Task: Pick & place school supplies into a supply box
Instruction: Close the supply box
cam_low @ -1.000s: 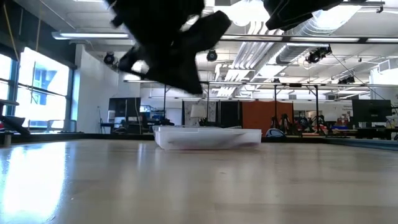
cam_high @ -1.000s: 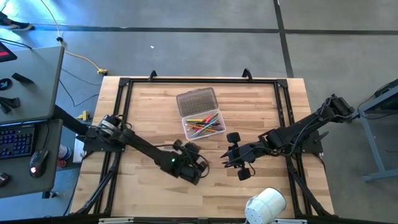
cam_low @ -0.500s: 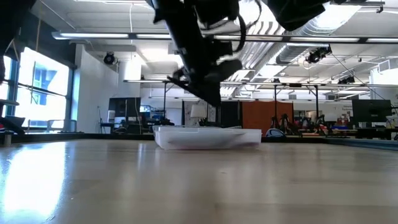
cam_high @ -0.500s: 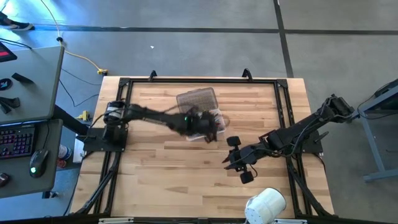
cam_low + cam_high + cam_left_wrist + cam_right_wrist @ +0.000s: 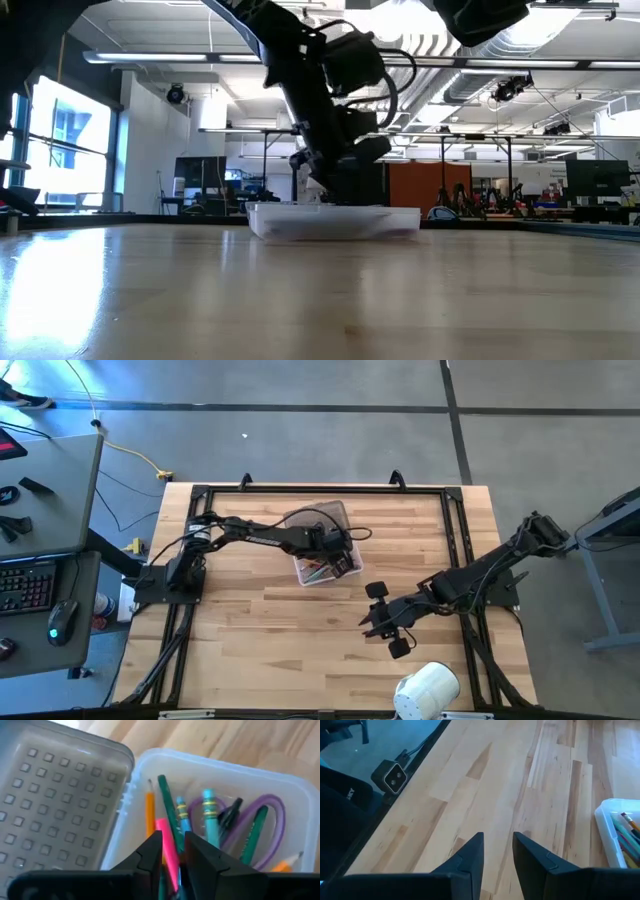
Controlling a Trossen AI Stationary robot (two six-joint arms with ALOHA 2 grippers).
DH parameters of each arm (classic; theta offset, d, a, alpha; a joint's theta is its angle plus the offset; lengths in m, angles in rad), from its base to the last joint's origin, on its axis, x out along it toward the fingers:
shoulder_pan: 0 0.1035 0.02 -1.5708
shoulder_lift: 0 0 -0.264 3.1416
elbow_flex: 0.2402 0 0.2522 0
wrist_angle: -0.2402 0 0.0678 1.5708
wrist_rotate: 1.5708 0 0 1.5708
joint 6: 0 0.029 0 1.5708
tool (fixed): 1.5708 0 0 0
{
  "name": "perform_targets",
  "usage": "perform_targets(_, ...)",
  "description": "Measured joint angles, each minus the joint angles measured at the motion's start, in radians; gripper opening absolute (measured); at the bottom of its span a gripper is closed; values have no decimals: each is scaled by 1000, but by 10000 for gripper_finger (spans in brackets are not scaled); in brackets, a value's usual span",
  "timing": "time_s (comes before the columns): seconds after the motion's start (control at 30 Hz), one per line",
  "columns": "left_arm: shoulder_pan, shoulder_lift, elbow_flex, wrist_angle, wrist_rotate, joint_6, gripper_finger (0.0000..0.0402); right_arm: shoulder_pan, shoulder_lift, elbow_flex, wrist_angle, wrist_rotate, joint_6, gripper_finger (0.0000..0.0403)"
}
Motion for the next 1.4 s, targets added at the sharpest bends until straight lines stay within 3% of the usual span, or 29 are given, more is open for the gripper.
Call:
perform_targets(0.27, -1, -60, 24, -55, -45, 35, 89, -3, 0, 0, 46, 0, -88, 87)
perform_targets(0.37, -1, -98, 96, -205, -111, 34, 69, -3, 0, 0, 66, 0, -97, 87)
perform_targets(0.53, 13, -136, 255, -525, -317, 26, 23, -3, 0, 0, 127, 25, -89, 85)
perform_targets(0.63, 61, -139, 331, -648, -357, 8, 12, -3, 1, 0, 114, 51, -36, 73)
perform_targets(0.83, 199, -139, 344, -710, -337, -1, 30, -27, 29, 0, 97, 131, 2, 12)
perform_targets(0.93, 292, -138, 303, -673, -306, -5, 14, -71, 73, 0, 109, 136, 10, 8)
perform_targets(1.17, 497, -137, 171, -503, -86, -49, 29, -197, 250, 0, 108, 127, 82, 3)
perform_targets(1.4, 590, -136, 21, -353, 121, -81, 15, -267, 370, 0, 160, 42, 136, 3)
